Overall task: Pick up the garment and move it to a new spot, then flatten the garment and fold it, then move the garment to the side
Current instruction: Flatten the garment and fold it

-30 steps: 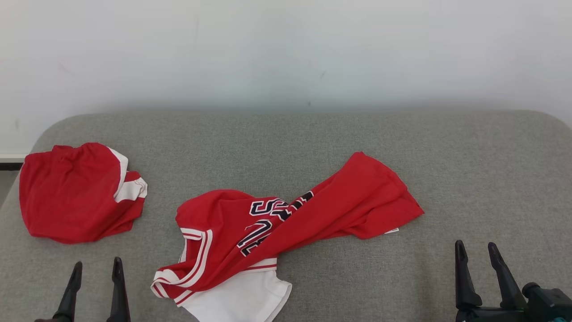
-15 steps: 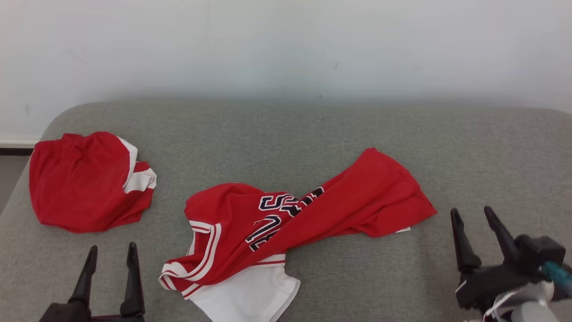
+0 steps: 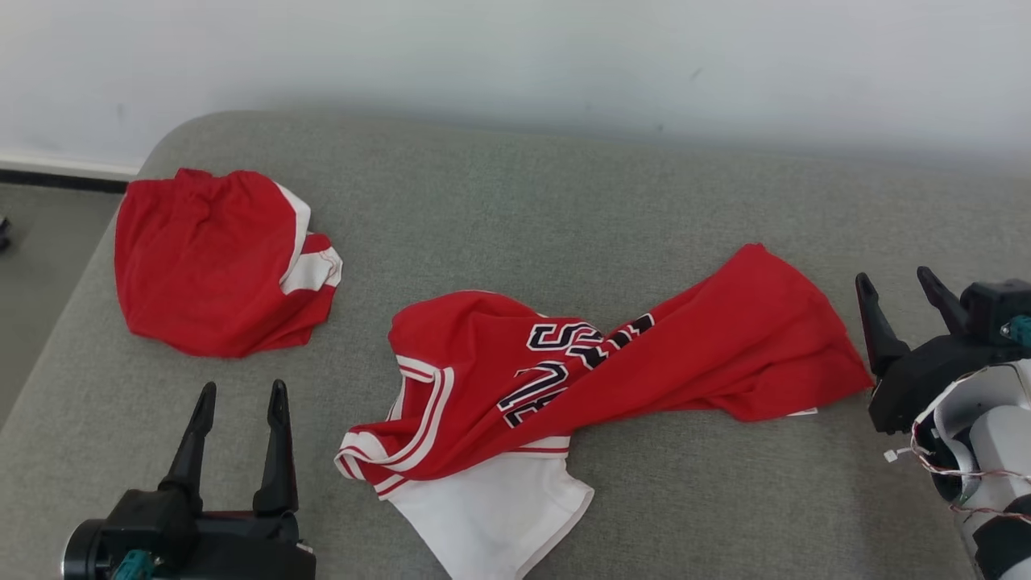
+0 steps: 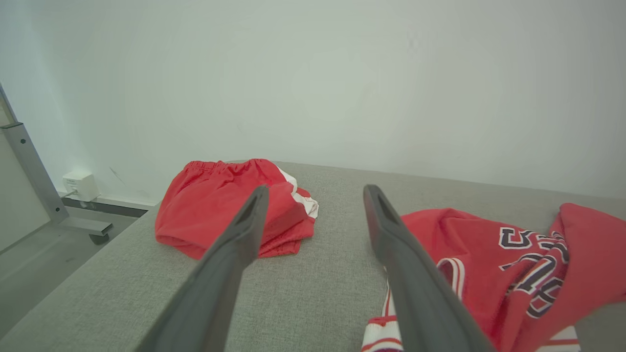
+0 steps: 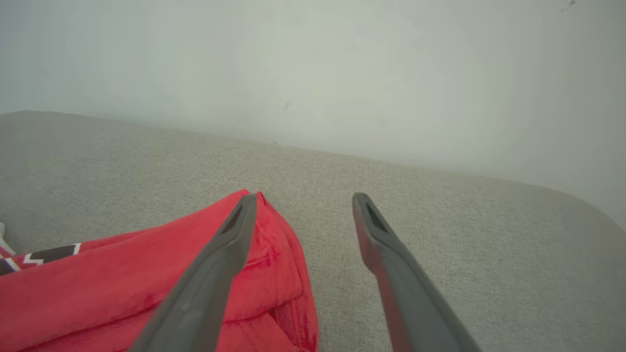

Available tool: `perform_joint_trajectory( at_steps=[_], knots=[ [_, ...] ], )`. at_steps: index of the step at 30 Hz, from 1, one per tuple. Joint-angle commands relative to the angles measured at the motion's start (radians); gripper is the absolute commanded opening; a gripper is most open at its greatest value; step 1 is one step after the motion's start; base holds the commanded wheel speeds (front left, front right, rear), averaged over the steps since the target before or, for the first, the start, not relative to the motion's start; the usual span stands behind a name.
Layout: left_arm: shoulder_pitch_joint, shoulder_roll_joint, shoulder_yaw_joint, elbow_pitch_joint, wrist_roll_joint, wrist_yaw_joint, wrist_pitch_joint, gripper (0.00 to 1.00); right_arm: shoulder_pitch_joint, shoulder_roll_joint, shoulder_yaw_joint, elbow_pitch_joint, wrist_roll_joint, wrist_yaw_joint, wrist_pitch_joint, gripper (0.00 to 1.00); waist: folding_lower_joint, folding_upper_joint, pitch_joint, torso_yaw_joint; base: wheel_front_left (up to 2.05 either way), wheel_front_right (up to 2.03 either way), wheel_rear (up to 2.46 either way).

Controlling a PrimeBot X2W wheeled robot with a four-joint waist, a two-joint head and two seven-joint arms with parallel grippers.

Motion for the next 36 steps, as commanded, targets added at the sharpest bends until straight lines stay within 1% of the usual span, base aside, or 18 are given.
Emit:
perform_joint_trajectory(
  at_steps=[1, 10, 17, 18, 20, 24, 28, 32, 36],
  knots=[
    [-0.021, -0.009, 0.001, 0.005, 0.009, -0.006, -0.003, 1.00, -0.038, -0.022, 0.020, 0.034, 0.008, -0.002, 0.013, 1.00, -0.0002, 0.0000, 0.060, 0.059, 0.00, 0.00, 0.00],
    [-0.062, -0.032, 0.012, 0.023, 0.015, -0.019, -0.003, 1.00, -0.130, -0.048, 0.112, 0.192, 0.049, -0.002, 0.072, 1.00, -0.0002, 0.0000, 0.107, 0.095, 0.00, 0.00, 0.00],
    [-0.079, -0.041, 0.016, 0.025, 0.018, -0.025, -0.003, 1.00, -0.167, -0.053, 0.145, 0.251, 0.065, -0.002, 0.059, 1.00, -0.0002, 0.0000, 0.128, 0.101, 0.00, 0.00, 0.00],
    [-0.081, -0.042, 0.017, 0.025, 0.018, -0.026, -0.003, 1.00, -0.171, -0.052, 0.150, 0.260, 0.068, -0.002, 0.056, 0.56, -0.0002, 0.0000, 0.129, 0.101, 0.00, 0.00, 0.00],
    [-0.083, -0.044, 0.021, 0.025, 0.019, -0.023, -0.003, 1.00, -0.182, -0.048, 0.161, 0.274, 0.073, -0.002, 0.048, 0.00, -0.0002, 0.0000, 0.131, 0.099, 0.00, 0.00, 0.00],
    [-0.078, -0.045, 0.028, 0.029, 0.021, -0.025, -0.003, 1.00, -0.193, -0.048, 0.179, 0.289, 0.081, -0.002, 0.006, 0.00, -0.0002, 0.0000, 0.124, 0.088, 0.00, 0.00, 0.00],
    [-0.057, -0.046, 0.036, 0.034, 0.026, -0.025, -0.003, 1.00, -0.176, -0.046, 0.197, 0.280, 0.097, -0.002, -0.072, 0.00, -0.0002, 0.0000, 0.101, 0.067, 0.00, 0.00, 0.00],
    [-0.031, -0.044, 0.048, 0.036, 0.026, -0.025, -0.003, 1.00, -0.131, -0.041, 0.218, 0.229, 0.123, -0.002, -0.149, 0.00, -0.0002, 0.0000, 0.070, 0.033, 0.00, 0.00, 0.00],
    [0.001, -0.039, 0.063, 0.035, 0.029, -0.025, -0.003, 1.00, -0.060, -0.050, 0.223, 0.134, 0.149, -0.002, -0.182, 0.00, -0.0002, 0.0000, 0.042, -0.009, 0.00, 0.00, 0.00]
  ],
)
